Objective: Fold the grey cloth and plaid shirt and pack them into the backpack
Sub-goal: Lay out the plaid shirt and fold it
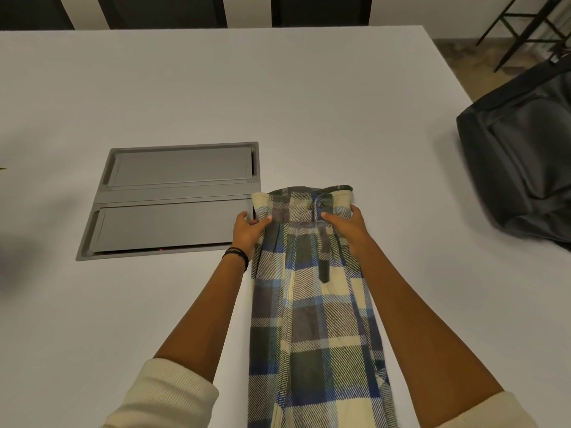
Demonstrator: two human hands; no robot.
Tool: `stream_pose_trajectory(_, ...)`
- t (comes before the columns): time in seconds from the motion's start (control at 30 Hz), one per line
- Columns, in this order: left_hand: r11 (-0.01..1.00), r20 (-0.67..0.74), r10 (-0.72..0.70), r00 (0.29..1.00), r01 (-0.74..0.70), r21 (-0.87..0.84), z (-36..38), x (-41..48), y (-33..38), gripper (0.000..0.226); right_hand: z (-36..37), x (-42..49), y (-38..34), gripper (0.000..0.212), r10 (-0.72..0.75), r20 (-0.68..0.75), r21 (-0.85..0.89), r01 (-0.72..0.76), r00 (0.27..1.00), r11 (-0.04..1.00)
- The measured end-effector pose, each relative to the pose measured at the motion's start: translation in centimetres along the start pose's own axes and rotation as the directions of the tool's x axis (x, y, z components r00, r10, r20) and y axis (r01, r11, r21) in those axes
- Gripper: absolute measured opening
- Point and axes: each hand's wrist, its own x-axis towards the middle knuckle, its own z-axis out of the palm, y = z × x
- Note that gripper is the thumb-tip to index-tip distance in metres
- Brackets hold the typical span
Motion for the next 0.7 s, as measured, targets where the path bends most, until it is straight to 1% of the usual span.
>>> stream_pose_trajectory(0.13,1.000,0.005,-0.003,1.000,0.002,0.004,-0.1,0.0,0.3,0.067,0.2,0.0,-0.4,0.080,0.013,0.000,0.020,-0.013,1.000,1.000)
stream_pose_trajectory(0.2,1.000,0.013,0.006,1.000,-0.006,0.025,0.1,-0.1,0.5,0.058,0.2,0.0,-0.5,0.076,0.021,0.008,0.030,-0.021,1.000,0.999)
stream_pose_trajectory(0.3,0.998,-0.012,0.015,1.000,-0.015,0.059,0.2,0.0,0.5,0.038,0.1,-0.2,-0.7,0.062,0.012,0.020,0.028,-0.012,1.000,1.000)
stream_pose_trajectory(0.4,0.994,-0.024,0.041,0.999,-0.039,0.098,0.1,-0.1,0.7,0.029,0.0,-0.4,-0.7,0.059,-0.020,0.036,0.027,0.019,0.999,0.999)
stream_pose_trajectory(0.47,0.997,-0.007,0.033,0.999,-0.033,0.075,0.1,-0.3,0.9,0.026,0.0,-0.5,-0.8,0.056,-0.045,0.047,0.017,0.044,0.998,0.999)
stream_pose_trajectory(0.57,1.000,0.015,0.002,1.000,-0.002,0.015,0.2,-1.1,1.5,0.017,0.1,-0.9,-1.3,0.052,-0.081,0.048,-0.035,0.082,0.996,0.996)
stream_pose_trajectory(0.6,1.000,0.022,0.000,1.000,0.000,-0.008,0.2,-1.2,1.5,0.017,0.1,-1.1,-1.6,0.051,-0.096,0.053,-0.055,0.099,0.994,0.994)
stream_pose_trajectory(0.7,0.999,0.030,0.033,0.999,-0.033,-0.007,0.1,-1.8,1.6,0.029,0.0,-2.2,-2.2,0.048,-0.148,0.066,-0.089,0.154,0.987,0.984)
